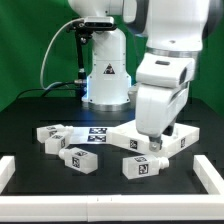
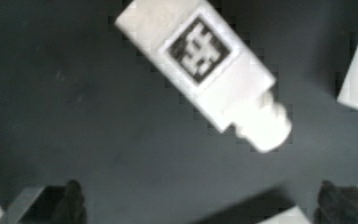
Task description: Assemble one leg
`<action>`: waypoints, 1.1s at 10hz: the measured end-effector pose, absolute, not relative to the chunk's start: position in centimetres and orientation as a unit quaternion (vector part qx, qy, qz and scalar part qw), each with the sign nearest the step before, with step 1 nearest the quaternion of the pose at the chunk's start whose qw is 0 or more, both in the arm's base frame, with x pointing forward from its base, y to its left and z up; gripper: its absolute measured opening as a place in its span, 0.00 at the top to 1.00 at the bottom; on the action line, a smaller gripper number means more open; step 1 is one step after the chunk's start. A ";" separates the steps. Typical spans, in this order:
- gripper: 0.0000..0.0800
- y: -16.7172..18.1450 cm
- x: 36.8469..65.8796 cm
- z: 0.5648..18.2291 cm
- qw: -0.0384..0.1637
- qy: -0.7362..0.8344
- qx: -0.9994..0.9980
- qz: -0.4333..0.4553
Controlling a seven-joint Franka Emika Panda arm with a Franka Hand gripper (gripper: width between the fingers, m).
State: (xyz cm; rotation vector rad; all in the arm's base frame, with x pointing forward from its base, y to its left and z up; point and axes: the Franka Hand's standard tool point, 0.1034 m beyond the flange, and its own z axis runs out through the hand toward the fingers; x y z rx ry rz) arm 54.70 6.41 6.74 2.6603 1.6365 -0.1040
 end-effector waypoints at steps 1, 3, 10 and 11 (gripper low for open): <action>0.19 6.5 54.8 6.8 0.008 0.524 0.851 -0.035; 0.19 6.4 54.7 6.6 0.008 0.528 0.848 -0.034; 0.19 3.3 52.2 2.9 -0.006 0.619 0.785 -0.022; 0.19 3.4 52.3 2.6 -0.006 0.619 0.785 -0.021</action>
Offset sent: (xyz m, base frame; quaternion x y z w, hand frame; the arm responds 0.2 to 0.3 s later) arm -0.0209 -0.0146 -0.0143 0.0053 0.0461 -0.1080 0.9931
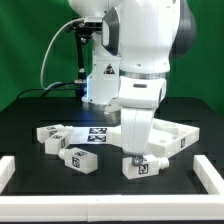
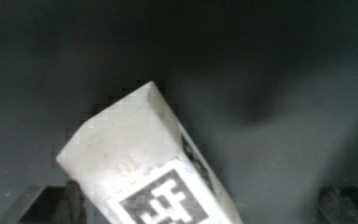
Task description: Assemble one leg
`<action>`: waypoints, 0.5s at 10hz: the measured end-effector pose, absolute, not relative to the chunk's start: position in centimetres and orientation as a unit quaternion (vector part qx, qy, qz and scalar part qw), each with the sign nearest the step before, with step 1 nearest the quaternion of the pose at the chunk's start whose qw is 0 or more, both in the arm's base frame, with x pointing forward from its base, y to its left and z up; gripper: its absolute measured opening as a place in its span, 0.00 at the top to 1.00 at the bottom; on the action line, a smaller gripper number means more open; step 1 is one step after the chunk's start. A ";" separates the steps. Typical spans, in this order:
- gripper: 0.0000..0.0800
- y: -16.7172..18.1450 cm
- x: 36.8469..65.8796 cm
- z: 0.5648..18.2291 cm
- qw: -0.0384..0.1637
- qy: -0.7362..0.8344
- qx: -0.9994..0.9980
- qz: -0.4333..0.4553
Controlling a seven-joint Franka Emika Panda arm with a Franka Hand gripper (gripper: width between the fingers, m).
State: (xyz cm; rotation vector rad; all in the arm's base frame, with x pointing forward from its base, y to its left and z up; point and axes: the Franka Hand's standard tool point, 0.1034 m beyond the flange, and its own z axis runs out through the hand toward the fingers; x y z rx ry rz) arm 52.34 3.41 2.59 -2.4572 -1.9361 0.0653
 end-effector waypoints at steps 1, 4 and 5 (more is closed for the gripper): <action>0.19 3.6 52.7 2.3 0.008 -0.619 -0.785 0.021; 0.19 3.1 52.4 1.0 0.014 -0.617 -0.787 0.026; 0.19 3.2 52.5 1.0 0.014 -0.617 -0.787 0.026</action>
Offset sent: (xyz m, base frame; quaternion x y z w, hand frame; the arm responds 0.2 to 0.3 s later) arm 0.0030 0.0004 -0.0132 0.0203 0.0258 -0.0040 0.9995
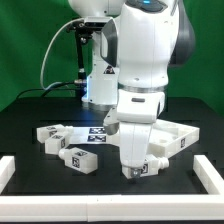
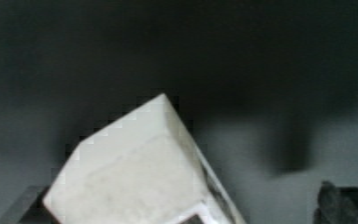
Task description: Assemble one leg
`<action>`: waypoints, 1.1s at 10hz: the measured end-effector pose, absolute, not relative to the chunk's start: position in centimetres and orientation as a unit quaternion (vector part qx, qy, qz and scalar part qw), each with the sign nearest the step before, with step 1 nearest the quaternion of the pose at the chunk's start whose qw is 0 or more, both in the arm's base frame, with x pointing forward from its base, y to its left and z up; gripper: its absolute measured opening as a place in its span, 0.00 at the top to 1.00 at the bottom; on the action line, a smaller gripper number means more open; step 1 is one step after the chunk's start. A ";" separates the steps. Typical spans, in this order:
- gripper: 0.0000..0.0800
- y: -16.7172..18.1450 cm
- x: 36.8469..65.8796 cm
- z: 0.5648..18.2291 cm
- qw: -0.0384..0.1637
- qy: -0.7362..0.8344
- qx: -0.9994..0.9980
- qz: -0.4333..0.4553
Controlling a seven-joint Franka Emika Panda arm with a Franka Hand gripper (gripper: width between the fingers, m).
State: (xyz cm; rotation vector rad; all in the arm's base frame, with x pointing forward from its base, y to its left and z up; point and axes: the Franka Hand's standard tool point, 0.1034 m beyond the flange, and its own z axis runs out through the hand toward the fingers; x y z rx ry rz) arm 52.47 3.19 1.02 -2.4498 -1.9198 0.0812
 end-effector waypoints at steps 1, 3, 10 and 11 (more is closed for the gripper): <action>0.31 3.2 52.4 1.0 0.014 -0.616 -0.787 0.026; 0.54 3.2 52.4 0.9 0.014 -0.616 -0.787 0.027; 0.65 -7.3 49.8 8.5 -0.006 -0.615 -0.788 0.041; 0.65 -7.0 50.2 8.6 -0.008 -0.605 -0.795 0.038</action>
Offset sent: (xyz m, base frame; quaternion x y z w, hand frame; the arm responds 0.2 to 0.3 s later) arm 0.0000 0.0000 0.0000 0.0000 0.0000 0.0000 1.0000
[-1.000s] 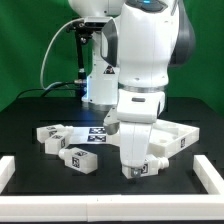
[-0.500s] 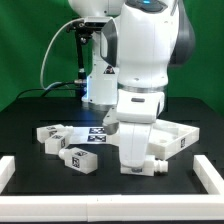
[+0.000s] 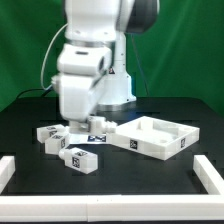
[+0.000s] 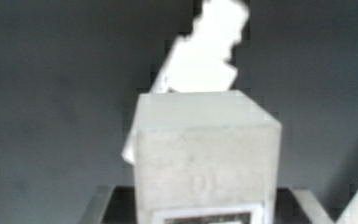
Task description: Assemble one leg
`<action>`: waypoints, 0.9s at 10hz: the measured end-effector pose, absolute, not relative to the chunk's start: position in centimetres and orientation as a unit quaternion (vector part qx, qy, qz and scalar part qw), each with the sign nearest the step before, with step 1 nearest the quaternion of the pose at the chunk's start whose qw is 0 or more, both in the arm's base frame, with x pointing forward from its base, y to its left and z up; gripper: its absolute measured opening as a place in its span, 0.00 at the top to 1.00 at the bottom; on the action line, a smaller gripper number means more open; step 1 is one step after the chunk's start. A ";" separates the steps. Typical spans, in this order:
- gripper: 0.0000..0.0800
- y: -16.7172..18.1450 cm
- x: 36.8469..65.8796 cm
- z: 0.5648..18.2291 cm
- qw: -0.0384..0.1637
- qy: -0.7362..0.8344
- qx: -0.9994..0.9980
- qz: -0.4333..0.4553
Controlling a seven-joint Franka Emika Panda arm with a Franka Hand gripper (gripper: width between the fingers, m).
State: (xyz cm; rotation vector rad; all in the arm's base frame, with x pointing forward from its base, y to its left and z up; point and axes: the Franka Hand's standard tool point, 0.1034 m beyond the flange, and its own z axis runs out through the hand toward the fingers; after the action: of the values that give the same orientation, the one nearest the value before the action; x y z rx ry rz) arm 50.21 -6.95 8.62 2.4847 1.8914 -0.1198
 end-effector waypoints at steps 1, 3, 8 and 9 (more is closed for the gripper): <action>0.65 -6.7 50.2 8.5 0.007 0.608 0.793 -0.039; 0.65 -6.8 50.2 8.5 0.007 0.607 0.794 -0.039; 0.65 -15.2 45.7 8.4 -0.013 0.682 0.729 -0.054; 0.65 -16.5 45.2 8.0 -0.017 0.667 0.742 -0.057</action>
Offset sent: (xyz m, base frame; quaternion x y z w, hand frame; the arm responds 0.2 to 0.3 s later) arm 0.0000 0.0000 0.0000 0.0000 0.0000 0.0000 1.0000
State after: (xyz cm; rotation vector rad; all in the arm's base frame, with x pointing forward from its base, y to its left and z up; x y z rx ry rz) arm 45.21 -16.45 8.02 2.3576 2.1201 -0.1815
